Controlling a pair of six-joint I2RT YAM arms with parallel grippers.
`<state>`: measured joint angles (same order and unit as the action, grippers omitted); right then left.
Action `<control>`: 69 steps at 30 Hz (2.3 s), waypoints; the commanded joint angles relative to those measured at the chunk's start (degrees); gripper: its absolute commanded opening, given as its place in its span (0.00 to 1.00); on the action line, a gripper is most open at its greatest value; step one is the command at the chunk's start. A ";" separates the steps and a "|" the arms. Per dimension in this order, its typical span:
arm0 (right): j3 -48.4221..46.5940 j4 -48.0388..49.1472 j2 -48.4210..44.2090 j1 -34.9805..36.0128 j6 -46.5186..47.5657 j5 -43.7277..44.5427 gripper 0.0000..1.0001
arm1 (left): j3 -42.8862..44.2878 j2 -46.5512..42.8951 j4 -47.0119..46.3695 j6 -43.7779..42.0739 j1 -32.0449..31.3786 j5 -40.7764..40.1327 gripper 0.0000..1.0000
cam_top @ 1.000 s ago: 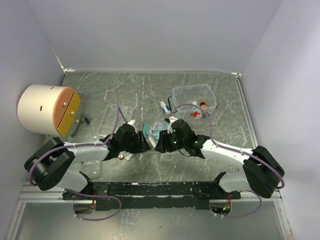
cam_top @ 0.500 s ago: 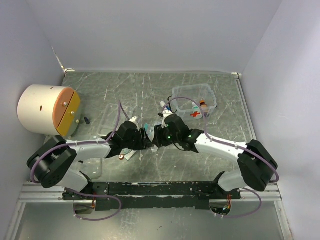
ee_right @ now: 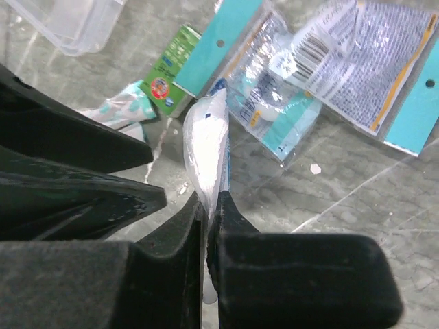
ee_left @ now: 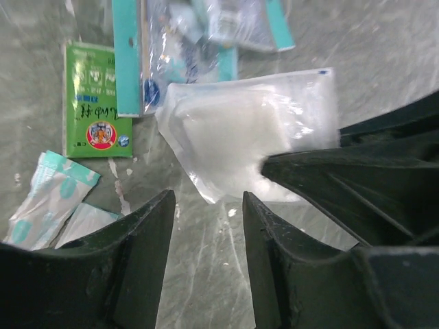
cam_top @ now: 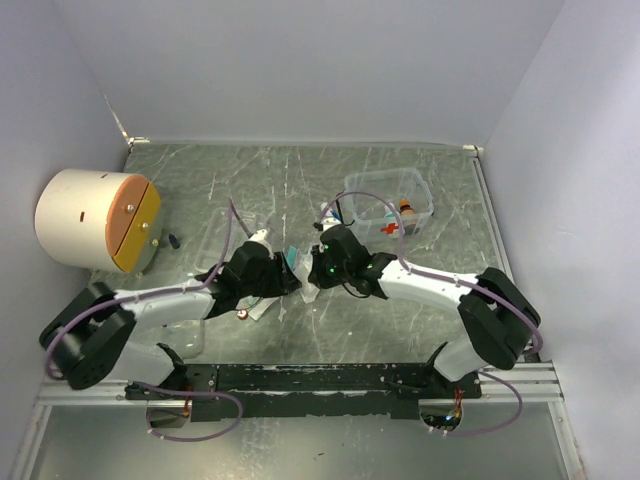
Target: Organize the medicine kit
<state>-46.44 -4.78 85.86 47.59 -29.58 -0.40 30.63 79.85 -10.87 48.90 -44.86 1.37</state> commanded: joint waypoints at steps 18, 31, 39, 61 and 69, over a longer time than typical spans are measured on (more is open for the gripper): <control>-22.02 -15.84 -12.83 -21.47 8.97 6.49 0.00 | 19.08 -39.49 37.99 -14.64 -0.43 -28.91 0.66; -31.56 -22.44 3.37 -28.99 15.06 8.64 0.00 | 22.66 -38.67 38.61 -23.78 -0.43 -27.89 0.73; -34.48 -23.05 12.21 -32.12 14.93 -5.24 0.00 | 19.81 -39.99 36.86 -22.45 -0.43 -27.28 0.75; -36.13 -26.36 21.37 -32.99 12.15 -13.71 0.00 | 19.15 -39.85 36.49 -21.83 -0.47 -27.56 0.76; -36.18 -26.44 23.36 -32.99 13.35 -12.67 0.03 | 19.06 -39.90 36.71 -21.68 -0.40 -27.71 0.76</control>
<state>-82.00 -29.91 108.57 14.79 -17.15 -13.30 49.93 40.38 26.83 27.03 -44.86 -26.35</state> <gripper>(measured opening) 0.039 0.755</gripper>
